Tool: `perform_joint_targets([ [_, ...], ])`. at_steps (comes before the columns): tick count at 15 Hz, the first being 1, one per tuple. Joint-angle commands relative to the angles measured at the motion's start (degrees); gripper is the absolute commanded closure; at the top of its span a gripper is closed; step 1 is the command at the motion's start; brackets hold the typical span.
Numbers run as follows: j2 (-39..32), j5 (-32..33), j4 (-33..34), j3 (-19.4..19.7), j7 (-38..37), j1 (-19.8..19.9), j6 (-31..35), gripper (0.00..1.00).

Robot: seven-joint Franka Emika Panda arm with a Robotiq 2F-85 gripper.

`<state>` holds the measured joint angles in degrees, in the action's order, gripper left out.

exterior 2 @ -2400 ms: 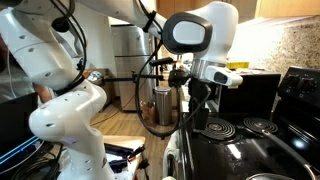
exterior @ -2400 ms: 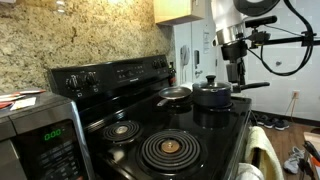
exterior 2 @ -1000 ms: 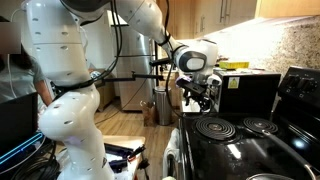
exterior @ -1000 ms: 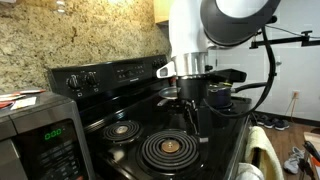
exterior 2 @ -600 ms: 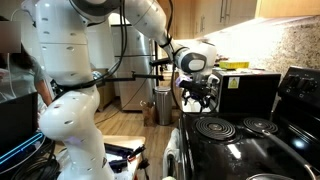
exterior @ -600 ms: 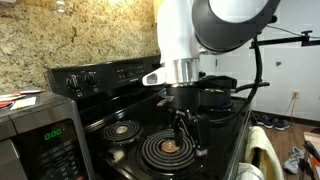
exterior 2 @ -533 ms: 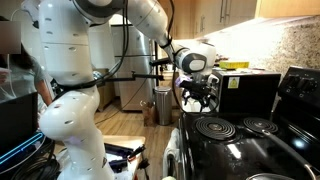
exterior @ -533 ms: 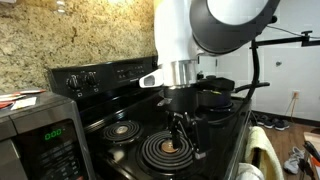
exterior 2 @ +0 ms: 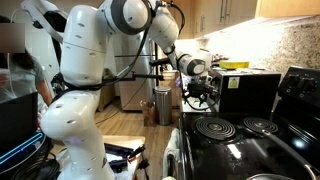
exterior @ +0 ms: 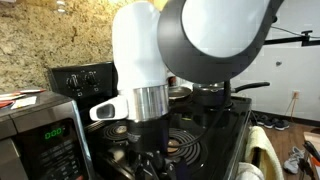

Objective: Move the wooden spoon to the stove then move the spoon to the pan

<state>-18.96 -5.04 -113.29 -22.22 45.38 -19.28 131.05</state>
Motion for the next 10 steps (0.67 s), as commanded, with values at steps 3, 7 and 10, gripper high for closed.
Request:
perform_joint_targets([
  [3, -1.4, 0.4, 1.1, -0.9, -0.1, 0.7, -0.2, 0.00],
  [7, -2.7, 3.9, 2.2, -0.3, -1.0, -0.7, 0.5, 0.00],
  [10, -5.8, 5.8, 4.9, -1.2, 1.4, -1.5, 0.8, 0.00],
])
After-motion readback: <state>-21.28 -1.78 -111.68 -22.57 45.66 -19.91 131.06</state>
